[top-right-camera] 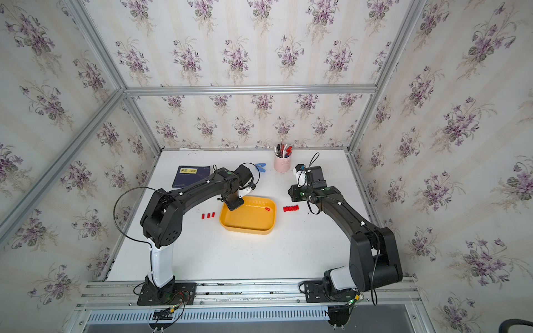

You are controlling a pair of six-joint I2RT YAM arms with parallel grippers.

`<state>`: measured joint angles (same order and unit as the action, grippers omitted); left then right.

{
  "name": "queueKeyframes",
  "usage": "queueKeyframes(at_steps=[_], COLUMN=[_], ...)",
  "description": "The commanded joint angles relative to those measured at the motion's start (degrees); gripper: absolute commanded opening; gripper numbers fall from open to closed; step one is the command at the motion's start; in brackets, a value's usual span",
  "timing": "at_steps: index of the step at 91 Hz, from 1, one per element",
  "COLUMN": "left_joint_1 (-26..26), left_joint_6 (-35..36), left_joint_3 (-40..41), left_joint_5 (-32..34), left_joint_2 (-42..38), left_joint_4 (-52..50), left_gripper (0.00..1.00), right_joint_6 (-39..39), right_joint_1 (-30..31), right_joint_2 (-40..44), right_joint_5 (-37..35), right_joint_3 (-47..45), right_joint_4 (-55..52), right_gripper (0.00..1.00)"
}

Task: Take the screw protection sleeves out of the storage box
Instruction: Pick up the screw protection sleeve from the storage box.

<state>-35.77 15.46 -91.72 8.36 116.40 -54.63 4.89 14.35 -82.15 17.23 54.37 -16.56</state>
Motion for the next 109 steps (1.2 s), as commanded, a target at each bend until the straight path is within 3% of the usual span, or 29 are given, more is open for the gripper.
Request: queueKeyframes(at_steps=[1,68,109], left_joint_1=[0.26,0.39,0.52], left_joint_6=[2.59,0.75,-0.11], left_joint_3=[-0.45,-1.75,-2.20], left_joint_5=[-1.14,1.20,0.97], left_joint_2=[1.30,8.04,9.08], left_joint_4=[-0.76,2.90,1.85], left_gripper=[0.40,0.40,0.22], right_joint_6=[-0.49,-0.40,-0.67], right_joint_1=[0.06,0.54,2.14], right_joint_2=[-0.41,-1.53,-2.49], right_joint_5=[0.86,2.11,2.10], right_joint_3=[0.56,0.74,1.00], right_joint_4=[0.81,1.09,1.48], right_gripper=[0.27,0.27,0.27])
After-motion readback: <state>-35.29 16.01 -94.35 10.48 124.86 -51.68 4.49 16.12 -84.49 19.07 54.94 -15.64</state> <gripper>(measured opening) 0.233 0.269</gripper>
